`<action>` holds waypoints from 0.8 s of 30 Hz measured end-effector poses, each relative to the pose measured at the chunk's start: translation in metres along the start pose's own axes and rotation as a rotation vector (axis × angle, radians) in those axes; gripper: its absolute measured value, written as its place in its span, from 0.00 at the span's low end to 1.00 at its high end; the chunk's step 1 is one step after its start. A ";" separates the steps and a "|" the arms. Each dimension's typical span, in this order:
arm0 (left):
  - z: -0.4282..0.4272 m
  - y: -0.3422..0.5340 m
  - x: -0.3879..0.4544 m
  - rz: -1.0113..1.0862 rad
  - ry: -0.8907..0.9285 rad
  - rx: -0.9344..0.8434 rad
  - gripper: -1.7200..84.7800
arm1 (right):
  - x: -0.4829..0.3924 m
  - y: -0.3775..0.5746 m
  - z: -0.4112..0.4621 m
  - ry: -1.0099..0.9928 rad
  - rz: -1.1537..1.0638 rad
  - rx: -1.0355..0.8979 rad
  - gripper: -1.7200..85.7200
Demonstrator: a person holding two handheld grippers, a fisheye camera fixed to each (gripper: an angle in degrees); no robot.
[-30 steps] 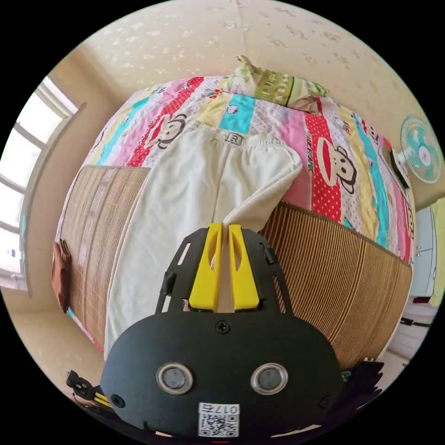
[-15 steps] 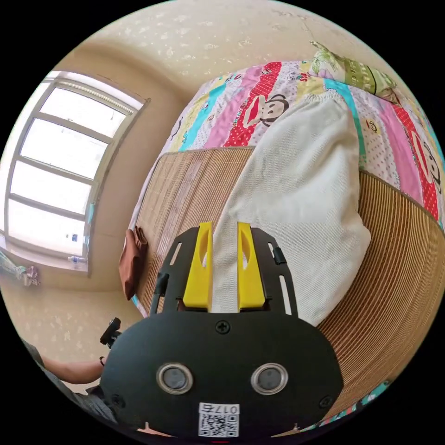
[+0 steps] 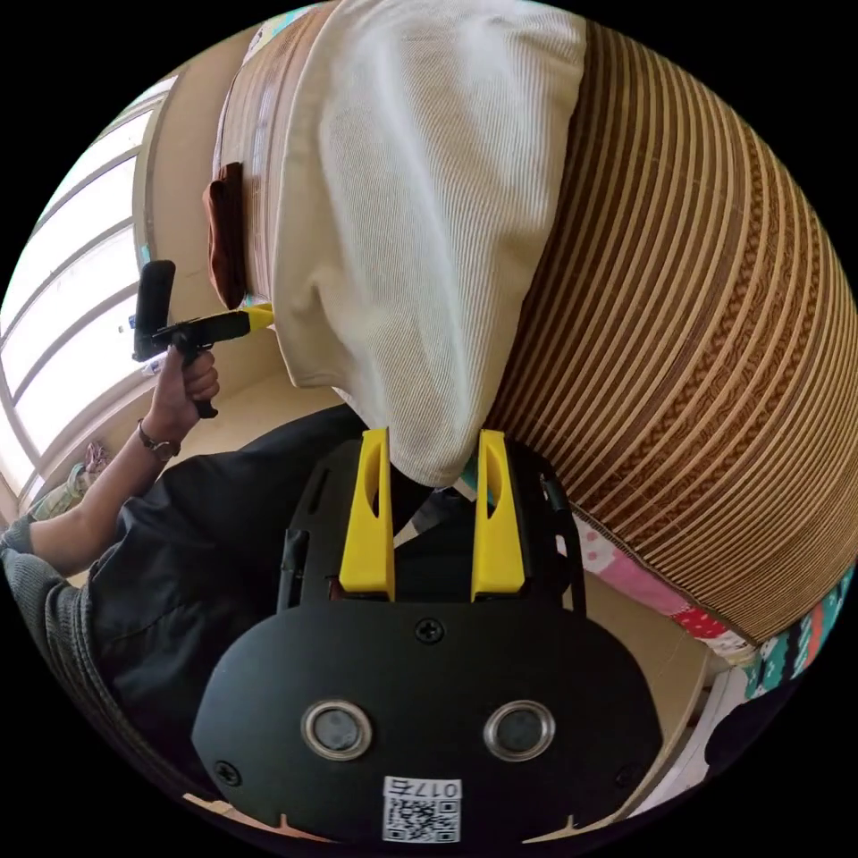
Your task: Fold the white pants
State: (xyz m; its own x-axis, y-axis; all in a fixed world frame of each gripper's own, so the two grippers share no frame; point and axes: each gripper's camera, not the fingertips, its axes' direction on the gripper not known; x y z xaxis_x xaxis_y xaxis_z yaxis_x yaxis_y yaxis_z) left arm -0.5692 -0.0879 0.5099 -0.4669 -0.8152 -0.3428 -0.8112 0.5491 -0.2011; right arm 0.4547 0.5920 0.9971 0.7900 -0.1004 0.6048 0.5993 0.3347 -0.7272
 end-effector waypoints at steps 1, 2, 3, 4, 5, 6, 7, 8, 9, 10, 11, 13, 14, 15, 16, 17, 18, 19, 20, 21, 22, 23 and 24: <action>0.002 0.001 0.001 -0.007 0.011 -0.026 0.14 | -0.002 0.000 0.006 0.008 -0.008 -0.030 0.17; 0.001 0.002 0.001 -0.008 0.026 -0.035 0.15 | -0.009 -0.001 0.013 0.028 -0.041 -0.074 0.16; -0.003 0.006 0.001 -0.011 0.073 -0.035 0.16 | -0.018 -0.001 0.013 0.062 -0.076 -0.087 0.15; -0.009 0.012 0.000 -0.016 0.137 -0.014 0.17 | -0.021 -0.001 0.012 0.084 -0.087 -0.089 0.14; -0.012 0.015 -0.002 -0.019 0.175 0.000 0.17 | -0.025 -0.001 0.006 0.113 -0.097 -0.091 0.13; -0.019 0.022 -0.008 -0.039 0.248 0.034 0.18 | -0.024 0.001 0.000 0.119 -0.091 -0.090 0.11; -0.025 0.032 -0.015 -0.067 0.302 0.066 0.19 | -0.022 0.002 -0.003 0.115 -0.080 -0.088 0.10; -0.028 0.036 -0.017 -0.073 0.327 0.081 0.19 | -0.014 0.005 -0.012 0.096 -0.044 -0.072 0.08; -0.033 0.045 -0.022 -0.083 0.356 0.095 0.19 | -0.006 0.010 -0.020 0.046 -0.012 -0.047 0.07; -0.034 0.053 -0.025 -0.101 0.346 0.082 0.19 | -0.001 0.012 -0.024 0.013 0.002 -0.034 0.07; -0.033 0.056 -0.026 -0.110 0.331 0.067 0.19 | 0.008 0.018 -0.030 -0.048 0.029 -0.008 0.06; -0.023 0.064 -0.018 -0.086 0.302 -0.028 0.16 | 0.020 0.027 -0.036 -0.117 0.070 0.020 0.06; -0.020 0.065 -0.014 -0.069 0.309 -0.056 0.14 | 0.027 0.033 -0.040 -0.178 0.095 0.031 0.06; -0.016 0.069 -0.002 -0.014 0.348 -0.124 0.09 | 0.032 0.041 -0.046 -0.265 0.103 0.043 0.05; -0.020 0.075 0.014 0.062 0.379 -0.167 0.06 | 0.034 0.046 -0.051 -0.316 0.097 0.053 0.05; -0.025 0.079 0.021 0.099 0.390 -0.182 0.06 | 0.034 0.057 -0.061 -0.404 0.077 0.076 0.05; -0.037 0.088 0.035 0.177 0.414 -0.210 0.06 | 0.031 0.069 -0.073 -0.469 0.033 0.098 0.05; -0.053 0.099 0.046 0.245 0.408 -0.222 0.06 | 0.028 0.074 -0.078 -0.489 0.003 0.103 0.05; -0.061 0.106 0.050 0.271 0.391 -0.222 0.06 | 0.021 0.086 -0.087 -0.494 -0.052 0.105 0.05; -0.076 0.119 0.052 0.293 0.333 -0.215 0.06 | 0.016 0.094 -0.091 -0.463 -0.074 0.097 0.05; -0.088 0.132 0.049 0.280 0.246 -0.205 0.06 | 0.015 0.098 -0.091 -0.437 -0.070 0.092 0.05; -0.092 0.137 0.046 0.266 0.201 -0.198 0.06 | 0.016 0.102 -0.089 -0.368 -0.034 0.085 0.05; -0.096 0.147 0.037 0.236 0.132 -0.178 0.06 | 0.019 0.103 -0.083 -0.319 0.003 0.085 0.05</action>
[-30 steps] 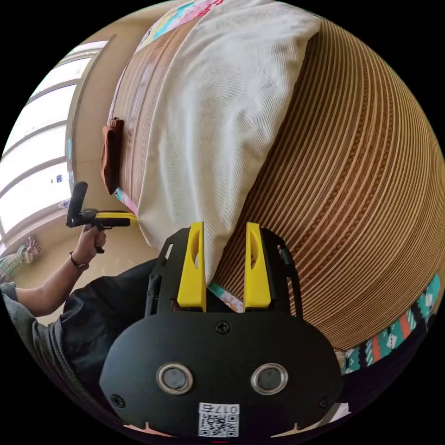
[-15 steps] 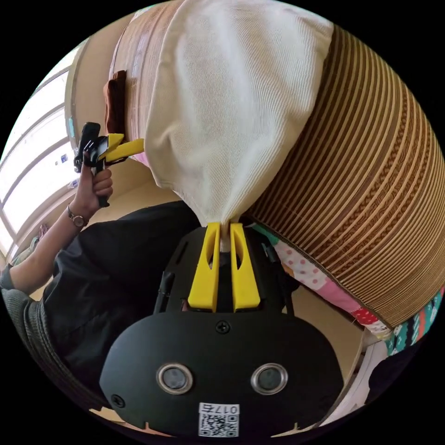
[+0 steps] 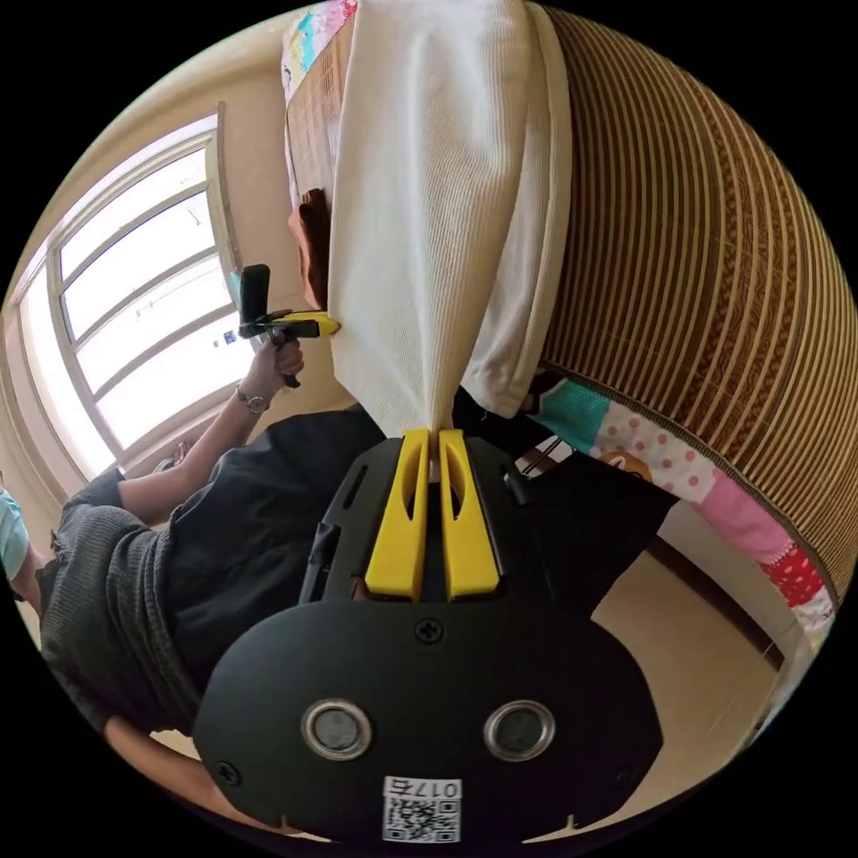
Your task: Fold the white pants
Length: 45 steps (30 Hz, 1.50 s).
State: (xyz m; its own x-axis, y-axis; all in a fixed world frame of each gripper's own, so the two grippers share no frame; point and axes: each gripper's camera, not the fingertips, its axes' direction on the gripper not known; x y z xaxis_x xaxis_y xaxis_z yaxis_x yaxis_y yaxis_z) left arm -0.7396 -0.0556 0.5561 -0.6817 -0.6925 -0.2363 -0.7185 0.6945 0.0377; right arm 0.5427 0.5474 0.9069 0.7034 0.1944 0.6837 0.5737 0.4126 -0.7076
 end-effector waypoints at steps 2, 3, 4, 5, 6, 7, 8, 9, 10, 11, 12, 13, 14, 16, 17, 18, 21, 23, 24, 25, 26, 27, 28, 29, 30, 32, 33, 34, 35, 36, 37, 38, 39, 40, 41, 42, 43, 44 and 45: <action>0.001 0.013 -0.012 -0.064 -0.002 0.044 0.06 | 0.011 -0.003 0.009 -0.022 0.016 0.022 0.06; 0.005 0.021 -0.021 -0.132 -0.021 0.064 0.06 | 0.021 -0.007 0.017 -0.025 0.049 0.020 0.06; 0.010 0.027 -0.025 -0.177 -0.050 0.076 0.06 | 0.026 -0.009 0.021 -0.022 0.073 0.013 0.07; 0.012 0.030 -0.027 -0.195 -0.067 0.082 0.07 | 0.036 -0.012 0.029 -0.011 0.129 -0.011 0.08; 0.016 0.038 -0.027 -0.230 -0.109 0.092 0.07 | 0.044 -0.012 0.034 0.020 0.178 -0.033 0.09; 0.014 0.048 -0.023 -0.238 -0.142 0.127 0.10 | 0.045 -0.011 0.035 0.042 0.188 -0.039 0.10; 0.012 0.054 -0.020 -0.236 -0.146 0.154 0.12 | 0.045 -0.006 0.032 0.087 0.190 -0.029 0.13; 0.006 0.065 -0.016 -0.243 -0.145 0.211 0.15 | 0.041 0.001 0.025 0.119 0.180 0.009 0.14; -0.002 0.077 -0.012 -0.252 -0.131 0.274 0.17 | 0.038 0.004 0.020 0.132 0.176 0.035 0.15; -0.005 0.082 -0.011 -0.250 -0.114 0.303 0.18 | 0.036 0.011 0.011 0.147 0.179 0.089 0.16; -0.007 0.089 -0.012 -0.241 -0.054 0.335 0.18 | 0.037 0.015 0.004 0.144 0.197 0.126 0.16; -0.003 0.090 -0.016 -0.252 -0.007 0.322 0.18 | 0.039 0.015 0.002 0.135 0.209 0.135 0.17; -0.001 0.090 -0.019 -0.269 -0.004 0.306 0.18 | 0.044 0.014 0.000 0.108 0.236 0.135 0.17; 0.016 0.087 -0.024 -0.306 -0.054 0.199 0.19 | 0.054 0.009 0.003 0.071 0.262 0.106 0.18; 0.021 0.085 -0.024 -0.303 -0.063 0.166 0.19 | 0.060 0.005 0.008 0.057 0.273 0.078 0.18; 0.032 0.084 -0.022 -0.272 -0.064 0.104 0.17 | 0.064 0.000 0.015 0.033 0.274 0.042 0.17; 0.044 0.088 -0.009 -0.200 -0.073 -0.011 0.09 | 0.063 -0.006 0.027 -0.010 0.238 -0.035 0.11; 0.036 0.094 -0.004 -0.177 -0.005 -0.040 0.08 | 0.054 -0.002 0.019 0.010 0.189 -0.047 0.08; 0.030 0.099 0.000 -0.147 0.112 -0.064 0.08 | 0.046 0.005 0.012 -0.029 0.133 -0.054 0.07; 0.023 0.107 0.008 -0.098 0.244 -0.086 0.08 | 0.043 0.010 0.007 -0.068 0.105 -0.056 0.07; 0.020 0.112 0.014 -0.073 0.293 -0.100 0.08 | 0.037 0.021 -0.004 -0.167 0.067 -0.064 0.06; 0.012 0.124 0.028 -0.006 0.362 -0.139 0.08 | 0.028 0.036 -0.015 -0.245 0.030 -0.085 0.05; 0.004 0.139 0.046 0.078 0.413 -0.186 0.08 | 0.021 0.045 -0.021 -0.264 0.004 -0.101 0.05; 0.001 0.146 0.054 0.109 0.439 -0.219 0.08 | 0.003 0.064 -0.031 -0.276 -0.049 -0.149 0.04; -0.001 0.158 0.073 0.161 0.499 -0.301 0.08 | -0.018 0.082 -0.041 -0.317 -0.112 -0.197 0.04; -0.013 0.172 0.106 0.283 0.598 -0.319 0.08 | -0.045 0.105 -0.058 -0.434 -0.189 -0.207 0.03; -0.023 0.175 0.124 0.352 0.655 -0.286 0.08 | -0.057 0.114 -0.069 -0.485 -0.219 -0.182 0.03; -0.030 0.172 0.134 0.378 0.691 -0.247 0.08 | -0.060 0.117 -0.075 -0.510 -0.222 -0.163 0.03; -0.033 0.169 0.136 0.376 0.706 -0.223 0.08 | -0.059 0.116 -0.086 -0.559 -0.207 -0.114 0.03; -0.038 0.156 0.134 0.352 0.740 -0.154 0.08 | -0.050 0.110 -0.097 -0.613 -0.174 -0.042 0.03; -0.044 0.140 0.128 0.319 0.764 -0.068 0.08 | -0.043 0.106 -0.103 -0.640 -0.158 0.006 0.03; -0.048 0.131 0.124 0.302 0.773 -0.020 0.08 | -0.027 0.095 -0.117 -0.696 -0.122 0.111 0.03; -0.056 0.112 0.116 0.265 0.791 0.084 0.08 | -0.010 0.080 -0.131 -0.771 -0.079 0.223 0.03; -0.063 0.090 0.109 0.219 0.792 0.185 0.08 | -0.003 0.072 -0.137 -0.800 -0.067 0.272 0.03; -0.067 0.078 0.107 0.200 0.778 0.235 0.08 | 0.007 0.050 -0.151 -0.817 -0.060 0.347 0.04; -0.076 0.052 0.108 0.176 0.721 0.321 0.08 | 0.011 0.025 -0.166 -0.799 -0.061 0.406 0.04; -0.085 0.026 0.111 0.145 0.650 0.395 0.08 | 0.012 0.012 -0.174 -0.777 -0.063 0.434 0.05; -0.090 0.014 0.113 0.123 0.616 0.425 0.09 | 0.013 -0.012 -0.190 -0.726 -0.040 0.487 0.06; -0.098 -0.011 0.118 0.079 0.544 0.472 0.09 | 0.015 -0.033 -0.203 -0.685 0.004 0.540 0.08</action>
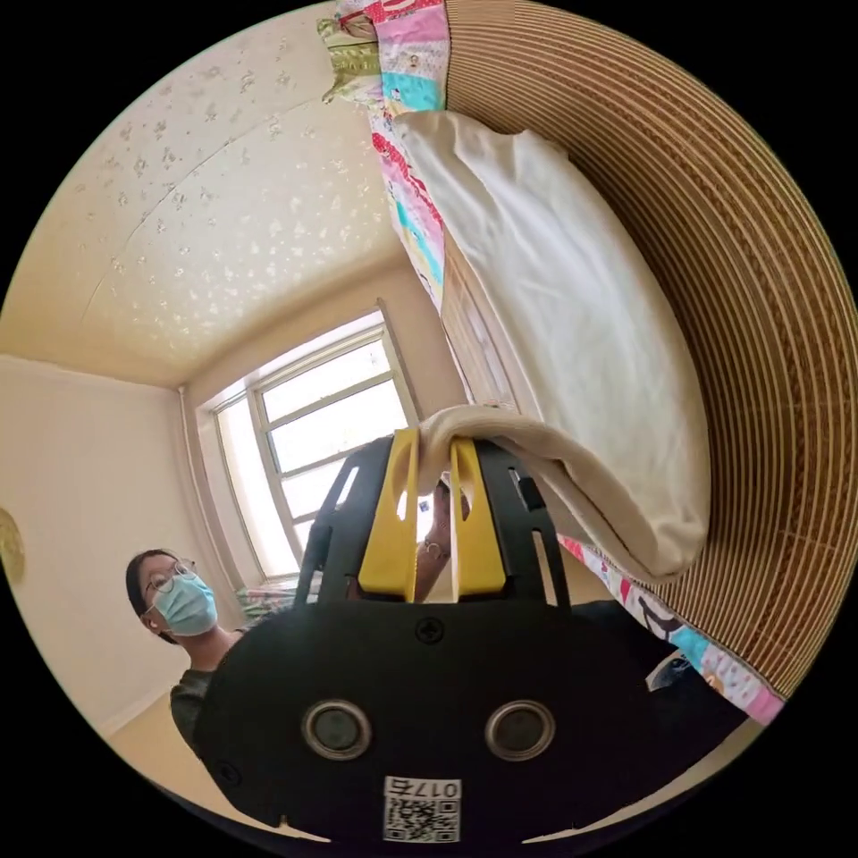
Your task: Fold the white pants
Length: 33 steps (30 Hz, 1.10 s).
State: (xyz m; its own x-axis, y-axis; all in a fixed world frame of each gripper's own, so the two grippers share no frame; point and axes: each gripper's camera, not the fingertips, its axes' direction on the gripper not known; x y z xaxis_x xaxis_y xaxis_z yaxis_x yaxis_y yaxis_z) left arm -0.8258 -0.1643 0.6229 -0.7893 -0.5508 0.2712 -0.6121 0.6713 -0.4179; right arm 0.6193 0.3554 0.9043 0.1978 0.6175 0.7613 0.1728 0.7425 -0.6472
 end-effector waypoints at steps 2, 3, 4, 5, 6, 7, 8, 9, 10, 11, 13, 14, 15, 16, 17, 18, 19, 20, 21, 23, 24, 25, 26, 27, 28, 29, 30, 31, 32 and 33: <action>0.012 -0.033 0.010 0.002 -0.101 0.053 0.14 | -0.006 -0.032 0.001 0.004 0.000 0.066 0.14; 0.015 -0.048 0.020 0.007 -0.164 0.105 0.18 | -0.013 -0.048 0.000 -0.037 -0.011 0.107 0.18; 0.012 -0.057 0.031 0.003 -0.231 0.184 0.21 | -0.018 -0.054 0.000 -0.061 -0.021 0.128 0.18; 0.010 -0.059 0.037 0.009 -0.248 0.219 0.21 | -0.031 -0.061 -0.002 -0.099 -0.070 0.160 0.19; 0.008 -0.063 0.047 0.032 -0.261 0.258 0.22 | -0.046 -0.064 -0.003 -0.080 -0.131 0.164 0.19; 0.010 -0.065 0.051 0.042 -0.293 0.244 0.22 | -0.052 -0.064 -0.003 -0.036 -0.152 0.157 0.19; 0.012 -0.065 0.051 0.037 -0.327 0.226 0.22 | -0.062 -0.062 0.001 0.120 -0.170 0.129 0.18; 0.018 -0.062 0.048 0.014 -0.431 0.186 0.22 | -0.064 -0.056 0.009 0.307 -0.160 0.093 0.19; 0.024 -0.054 0.042 -0.016 -0.550 0.149 0.23 | -0.062 -0.053 0.013 0.400 -0.148 0.071 0.19; 0.027 -0.048 0.037 -0.028 -0.602 0.133 0.23 | -0.052 -0.046 0.025 0.568 -0.118 0.020 0.20; 0.040 -0.024 0.005 -0.082 -0.679 0.035 0.23 | -0.024 -0.034 0.043 0.750 -0.057 -0.069 0.21; 0.044 -0.018 -0.006 -0.107 -0.676 -0.003 0.23 | -0.001 -0.027 0.054 0.808 -0.018 -0.127 0.22; 0.054 -0.005 -0.032 -0.169 -0.667 -0.084 0.23 | 0.023 -0.020 0.063 0.830 0.025 -0.184 0.22; 0.066 0.009 -0.058 -0.243 -0.656 -0.186 0.21 | 0.035 -0.017 0.068 0.831 0.049 -0.213 0.21; 0.072 0.015 -0.068 -0.266 -0.638 -0.228 0.20 | 0.059 -0.012 0.075 0.822 0.103 -0.262 0.21; 0.078 0.029 -0.078 -0.280 -0.596 -0.255 0.17 | 0.073 -0.003 0.078 0.801 0.138 -0.255 0.18; 0.078 0.040 -0.069 -0.229 -0.568 -0.238 0.14 | 0.072 0.002 0.077 0.798 0.139 -0.226 0.16; 0.079 0.044 -0.063 -0.205 -0.553 -0.246 0.12 | 0.066 0.010 0.078 0.787 0.116 -0.227 0.14; 0.081 0.053 -0.050 -0.173 -0.537 -0.285 0.11 | 0.055 0.021 0.081 0.784 0.077 -0.271 0.12; 0.085 0.069 -0.034 -0.170 -0.493 -0.412 0.11 | 0.038 0.043 0.083 0.755 0.061 -0.380 0.11; 0.087 0.082 -0.025 -0.189 -0.424 -0.518 0.10 | 0.028 0.060 0.081 0.677 0.077 -0.469 0.10; 0.087 0.098 -0.013 -0.200 -0.322 -0.609 0.11 | 0.024 0.069 0.078 0.618 0.090 -0.506 0.10; 0.086 0.106 -0.006 -0.204 -0.264 -0.641 0.11 | 0.013 0.087 0.070 0.467 0.114 -0.554 0.10; 0.084 0.119 0.009 -0.223 -0.127 -0.684 0.11 | 0.003 0.104 0.060 0.288 0.140 -0.574 0.10; 0.083 0.128 0.025 -0.241 0.016 -0.694 0.11 | -0.002 0.111 0.055 0.199 0.158 -0.576 0.10; 0.085 0.129 0.033 -0.242 0.079 -0.692 0.11 | -0.008 0.120 0.048 0.032 0.202 -0.571 0.10; 0.091 0.127 0.049 -0.233 0.158 -0.690 0.12 | -0.013 0.123 0.044 -0.090 0.234 -0.561 0.10; 0.101 0.118 0.060 -0.221 0.175 -0.689 0.12 | -0.016 0.122 0.043 -0.129 0.239 -0.555 0.10; 0.106 0.110 0.063 -0.214 0.167 -0.680 0.12 | -0.022 0.111 0.041 -0.154 0.235 -0.540 0.10; 0.114 0.090 0.065 -0.209 0.125 -0.638 0.13 | -0.026 0.093 0.036 -0.130 0.217 -0.507 0.11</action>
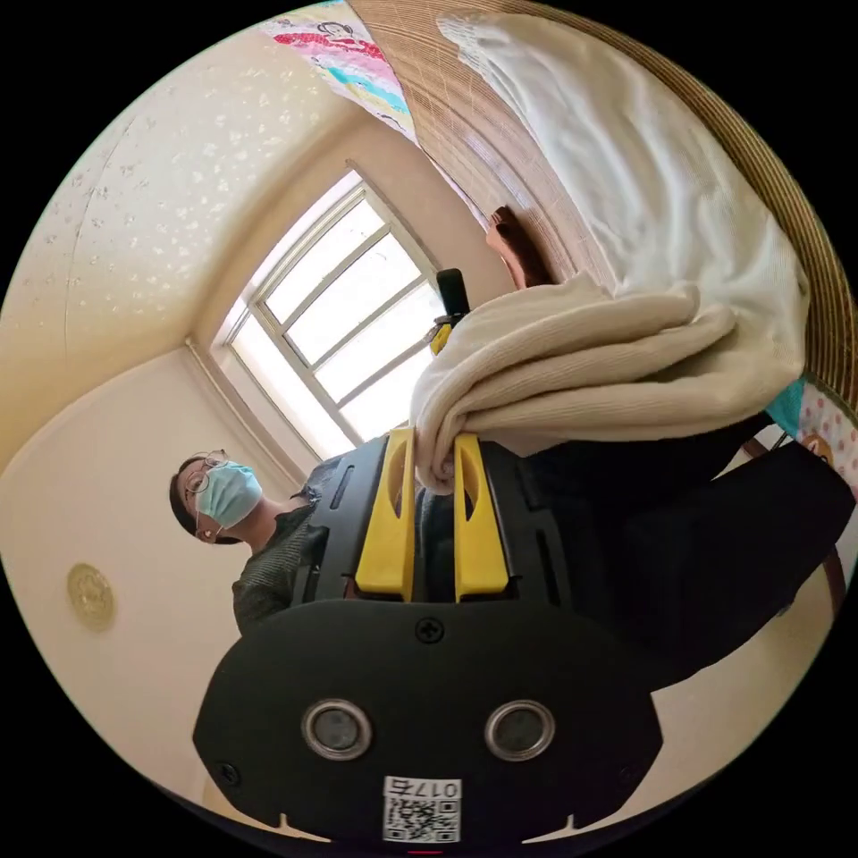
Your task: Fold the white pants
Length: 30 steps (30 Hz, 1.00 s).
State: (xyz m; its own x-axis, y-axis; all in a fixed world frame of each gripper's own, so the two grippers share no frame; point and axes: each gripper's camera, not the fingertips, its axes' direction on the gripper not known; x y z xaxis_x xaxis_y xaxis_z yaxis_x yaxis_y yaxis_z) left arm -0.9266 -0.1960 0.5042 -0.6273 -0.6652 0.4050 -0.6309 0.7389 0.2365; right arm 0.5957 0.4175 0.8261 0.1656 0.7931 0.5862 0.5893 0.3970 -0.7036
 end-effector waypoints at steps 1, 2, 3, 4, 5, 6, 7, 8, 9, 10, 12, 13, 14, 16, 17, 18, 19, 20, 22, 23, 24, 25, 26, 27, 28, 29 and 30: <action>-0.011 -0.022 0.001 -0.011 -0.040 0.079 0.16 | -0.004 -0.007 -0.009 0.022 -0.002 0.033 0.11; -0.018 -0.033 0.001 -0.016 -0.053 0.134 0.17 | -0.013 -0.022 -0.033 0.059 0.007 0.144 0.12; -0.036 -0.049 0.002 -0.037 -0.089 0.285 0.21 | -0.025 -0.033 -0.060 0.087 -0.027 0.299 0.14; -0.054 -0.059 0.008 -0.045 -0.155 0.446 0.23 | -0.032 -0.037 -0.074 0.107 -0.056 0.381 0.15; -0.061 -0.063 0.013 -0.030 -0.192 0.519 0.23 | -0.042 -0.040 -0.101 0.150 -0.086 0.544 0.16; -0.070 -0.069 0.024 0.014 -0.262 0.635 0.22 | -0.049 -0.038 -0.119 0.190 -0.095 0.690 0.16; -0.072 -0.075 0.031 0.039 -0.333 0.707 0.21 | -0.053 -0.037 -0.125 0.210 -0.111 0.744 0.15; -0.070 -0.080 0.032 0.041 -0.372 0.727 0.21 | -0.059 -0.039 -0.130 0.271 -0.142 0.799 0.16; -0.065 -0.092 0.028 0.026 -0.459 0.736 0.21 | -0.059 -0.048 -0.131 0.354 -0.123 0.794 0.16; -0.057 -0.106 0.017 -0.010 -0.558 0.726 0.22 | -0.056 -0.053 -0.129 0.393 -0.101 0.778 0.18; -0.043 -0.125 -0.010 -0.074 -0.689 0.696 0.23 | -0.033 -0.080 -0.120 0.498 -0.024 0.673 0.22; -0.032 -0.138 -0.034 -0.119 -0.754 0.656 0.24 | -0.024 -0.087 -0.117 0.521 -0.008 0.642 0.24; -0.026 -0.145 -0.048 -0.136 -0.777 0.631 0.24 | -0.007 -0.098 -0.111 0.565 0.029 0.599 0.25; -0.002 -0.165 -0.101 -0.188 -0.848 0.547 0.26 | 0.017 -0.110 -0.104 0.620 0.067 0.559 0.27; 0.004 -0.169 -0.113 -0.194 -0.861 0.528 0.26 | 0.031 -0.115 -0.101 0.648 0.079 0.539 0.28; 0.015 -0.176 -0.139 -0.209 -0.880 0.480 0.26 | 0.043 -0.120 -0.096 0.678 0.073 0.516 0.29; 0.027 -0.182 -0.167 -0.236 -0.890 0.422 0.26 | 0.049 -0.122 -0.094 0.695 0.074 0.501 0.29; 0.033 -0.183 -0.178 -0.229 -0.883 0.402 0.26 | 0.062 -0.127 -0.089 0.736 0.085 0.463 0.29; 0.045 -0.174 -0.198 -0.180 -0.881 0.467 0.25 | 0.080 -0.132 -0.080 0.796 0.088 0.404 0.27; 0.049 -0.171 -0.202 -0.169 -0.870 0.490 0.24 | 0.083 -0.129 -0.078 0.850 0.072 0.431 0.25; 0.065 -0.174 -0.218 -0.170 -0.806 0.446 0.23 | 0.086 -0.125 -0.079 0.853 0.065 0.455 0.23; 0.081 -0.179 -0.234 -0.179 -0.779 0.411 0.22 | 0.087 -0.123 -0.080 0.831 0.052 0.464 0.22; 0.088 -0.180 -0.240 -0.193 -0.784 0.389 0.21 | 0.098 -0.126 -0.080 0.702 0.028 0.422 0.20; 0.103 -0.184 -0.255 -0.216 -0.779 0.319 0.20 | 0.111 -0.129 -0.078 0.598 0.051 0.379 0.20; 0.115 -0.185 -0.273 -0.244 -0.753 0.256 0.19 | 0.116 -0.130 -0.077 0.579 0.069 0.361 0.19; 0.119 -0.185 -0.281 -0.264 -0.729 0.234 0.18 | 0.122 -0.130 -0.072 0.589 0.105 0.316 0.18; 0.124 -0.181 -0.295 -0.289 -0.684 0.208 0.17 | 0.127 -0.129 -0.067 0.582 0.139 0.289 0.18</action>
State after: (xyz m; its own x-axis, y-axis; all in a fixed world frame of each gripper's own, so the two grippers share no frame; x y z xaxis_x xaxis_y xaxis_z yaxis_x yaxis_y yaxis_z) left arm -0.6838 -0.1470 0.2323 -0.5244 -0.7968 -0.3001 -0.8430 0.5355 0.0512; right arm 0.5938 0.4356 1.0182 0.6728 0.4992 0.5461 0.3092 0.4808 -0.8205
